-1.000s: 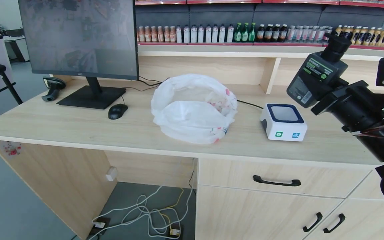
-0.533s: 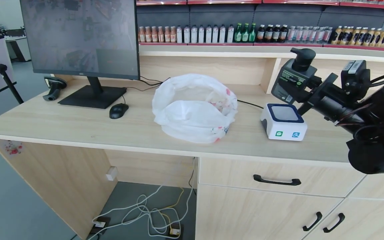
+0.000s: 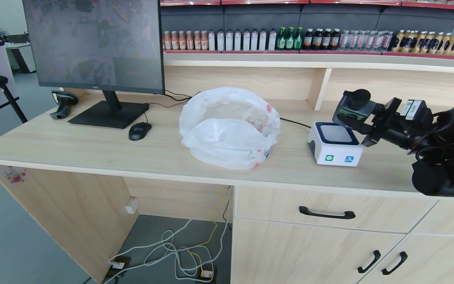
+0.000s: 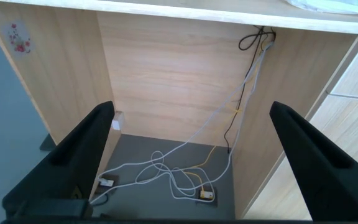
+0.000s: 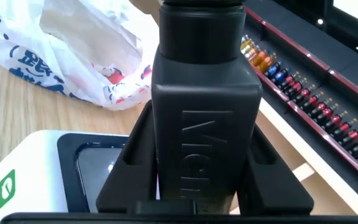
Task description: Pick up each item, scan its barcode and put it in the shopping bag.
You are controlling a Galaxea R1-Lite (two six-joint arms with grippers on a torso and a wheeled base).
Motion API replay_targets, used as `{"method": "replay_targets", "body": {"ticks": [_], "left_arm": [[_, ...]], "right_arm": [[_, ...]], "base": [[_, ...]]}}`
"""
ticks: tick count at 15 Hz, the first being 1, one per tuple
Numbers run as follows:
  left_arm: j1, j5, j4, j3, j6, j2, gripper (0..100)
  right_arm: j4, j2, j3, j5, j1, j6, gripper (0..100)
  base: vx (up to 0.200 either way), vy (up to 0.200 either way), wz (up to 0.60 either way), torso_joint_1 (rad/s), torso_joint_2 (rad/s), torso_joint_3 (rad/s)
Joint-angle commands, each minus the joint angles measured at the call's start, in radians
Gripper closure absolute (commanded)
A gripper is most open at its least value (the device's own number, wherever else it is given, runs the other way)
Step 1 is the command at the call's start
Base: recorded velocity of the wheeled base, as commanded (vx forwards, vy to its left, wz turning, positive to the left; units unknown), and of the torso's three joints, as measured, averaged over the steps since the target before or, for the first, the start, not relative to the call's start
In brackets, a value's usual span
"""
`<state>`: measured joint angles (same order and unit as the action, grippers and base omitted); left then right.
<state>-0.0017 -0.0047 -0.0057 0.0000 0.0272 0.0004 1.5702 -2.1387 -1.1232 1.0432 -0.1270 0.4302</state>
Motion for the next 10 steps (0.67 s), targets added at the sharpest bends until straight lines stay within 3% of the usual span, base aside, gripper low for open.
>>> {"method": "replay_targets", "body": {"ticks": [1,10], "left_arm": [[0.0,0.0,0.0,0.0,-0.001,0.0,0],[0.0,0.0,0.0,0.0,-0.001,0.0,0]], "right_arm": [[0.001,-0.017,-0.006,0.008,-0.026,0.009,100],[0.001,-0.03,-0.032,0.017,-0.039,0.033,100]], "base": [[0.0,0.0,0.0,0.0,0.0,0.0],[0.0,0.0,0.0,0.0,0.0,0.0]]}}
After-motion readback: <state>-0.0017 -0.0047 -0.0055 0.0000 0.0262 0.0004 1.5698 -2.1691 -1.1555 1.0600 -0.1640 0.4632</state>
